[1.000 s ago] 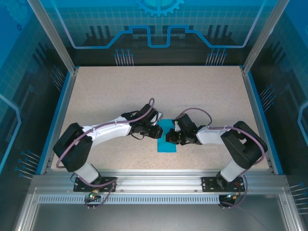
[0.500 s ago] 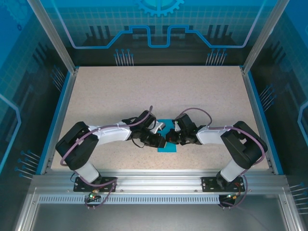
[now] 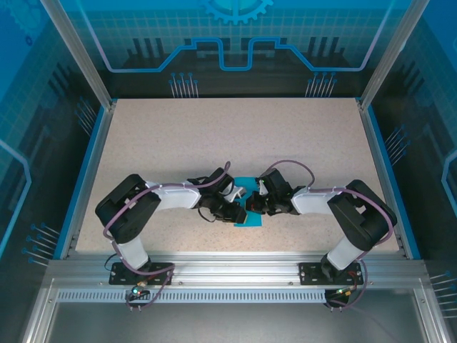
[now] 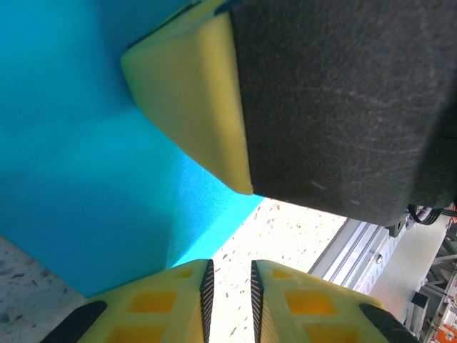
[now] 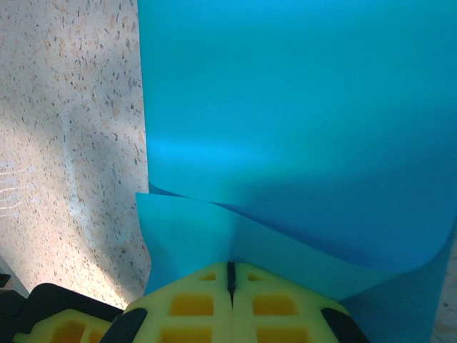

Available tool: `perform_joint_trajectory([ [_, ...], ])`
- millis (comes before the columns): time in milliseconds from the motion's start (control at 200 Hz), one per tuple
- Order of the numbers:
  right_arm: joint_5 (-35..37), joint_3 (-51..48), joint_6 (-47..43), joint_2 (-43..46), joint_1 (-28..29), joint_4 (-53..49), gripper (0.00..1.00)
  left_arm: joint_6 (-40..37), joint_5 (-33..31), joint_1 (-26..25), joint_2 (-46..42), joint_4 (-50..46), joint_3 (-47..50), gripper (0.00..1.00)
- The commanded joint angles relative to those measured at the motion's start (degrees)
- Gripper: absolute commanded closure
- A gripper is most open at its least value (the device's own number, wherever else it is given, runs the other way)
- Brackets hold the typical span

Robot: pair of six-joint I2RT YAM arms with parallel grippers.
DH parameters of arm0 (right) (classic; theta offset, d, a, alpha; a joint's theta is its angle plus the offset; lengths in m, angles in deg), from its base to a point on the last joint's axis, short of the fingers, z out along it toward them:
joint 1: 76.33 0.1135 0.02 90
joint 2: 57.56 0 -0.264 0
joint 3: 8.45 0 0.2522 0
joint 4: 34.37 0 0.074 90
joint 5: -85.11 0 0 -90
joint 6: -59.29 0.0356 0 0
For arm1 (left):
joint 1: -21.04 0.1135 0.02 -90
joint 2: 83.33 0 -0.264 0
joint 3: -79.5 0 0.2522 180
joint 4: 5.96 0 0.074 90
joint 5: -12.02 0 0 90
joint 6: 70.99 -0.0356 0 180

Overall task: Fold a paper plane with a square sheet of paper (fold left side to right side)
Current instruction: Fold the triangle a second time at the center of the table.

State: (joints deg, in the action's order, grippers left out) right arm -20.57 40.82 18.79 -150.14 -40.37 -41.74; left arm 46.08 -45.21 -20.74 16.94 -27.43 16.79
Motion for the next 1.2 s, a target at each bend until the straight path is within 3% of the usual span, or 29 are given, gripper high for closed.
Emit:
perform_joint_trajectory([
  [0, 2.0, -0.6, -1.1, -0.7, -0.1, -6.7, 1.00, -0.6, -0.7, -0.1, 0.9, 0.4, 1.0, 0.76],
  [695, 2.4, 0.0, -1.9, -0.7, -0.1, -8.7, 1.00, 2.7, -2.0, -0.1, -0.6, 2.6, 7.1, 0.78],
  [1195, 2.1, 0.3, -2.0, -0.5, -0.1, -8.7, 1.00, 1.7, -4.1, 0.2, -10.7, -2.2, 5.2, 0.79],
])
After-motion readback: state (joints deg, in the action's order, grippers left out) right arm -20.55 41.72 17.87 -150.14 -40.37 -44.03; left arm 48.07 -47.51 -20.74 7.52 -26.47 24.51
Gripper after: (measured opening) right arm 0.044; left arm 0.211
